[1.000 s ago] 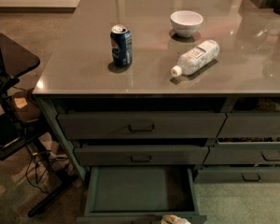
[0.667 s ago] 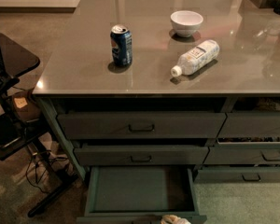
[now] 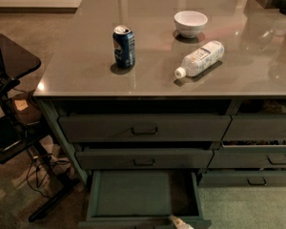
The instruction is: Open bottom drawer
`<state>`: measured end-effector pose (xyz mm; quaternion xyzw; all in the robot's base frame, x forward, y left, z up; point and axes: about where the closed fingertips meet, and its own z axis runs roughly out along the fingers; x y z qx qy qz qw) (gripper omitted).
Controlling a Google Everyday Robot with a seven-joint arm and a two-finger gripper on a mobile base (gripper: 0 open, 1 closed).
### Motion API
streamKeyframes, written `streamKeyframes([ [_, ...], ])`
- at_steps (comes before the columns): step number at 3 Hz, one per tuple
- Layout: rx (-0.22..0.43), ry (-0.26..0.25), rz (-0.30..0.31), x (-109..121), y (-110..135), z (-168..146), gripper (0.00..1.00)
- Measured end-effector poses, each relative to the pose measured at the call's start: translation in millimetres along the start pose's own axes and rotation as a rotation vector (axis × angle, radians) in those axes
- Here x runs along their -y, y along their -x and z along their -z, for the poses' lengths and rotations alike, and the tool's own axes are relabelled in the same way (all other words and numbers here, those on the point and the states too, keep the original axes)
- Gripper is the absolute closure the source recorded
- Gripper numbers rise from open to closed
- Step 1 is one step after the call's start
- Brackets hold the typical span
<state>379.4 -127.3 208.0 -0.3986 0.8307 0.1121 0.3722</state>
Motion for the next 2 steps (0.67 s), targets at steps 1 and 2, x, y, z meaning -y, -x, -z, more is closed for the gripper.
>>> streamKeyframes([
  [1, 0.000, 0.000, 0.000, 0.0, 0.0, 0.0, 0.00],
  [2, 0.000, 0.000, 0.000, 0.0, 0.0, 0.0, 0.00],
])
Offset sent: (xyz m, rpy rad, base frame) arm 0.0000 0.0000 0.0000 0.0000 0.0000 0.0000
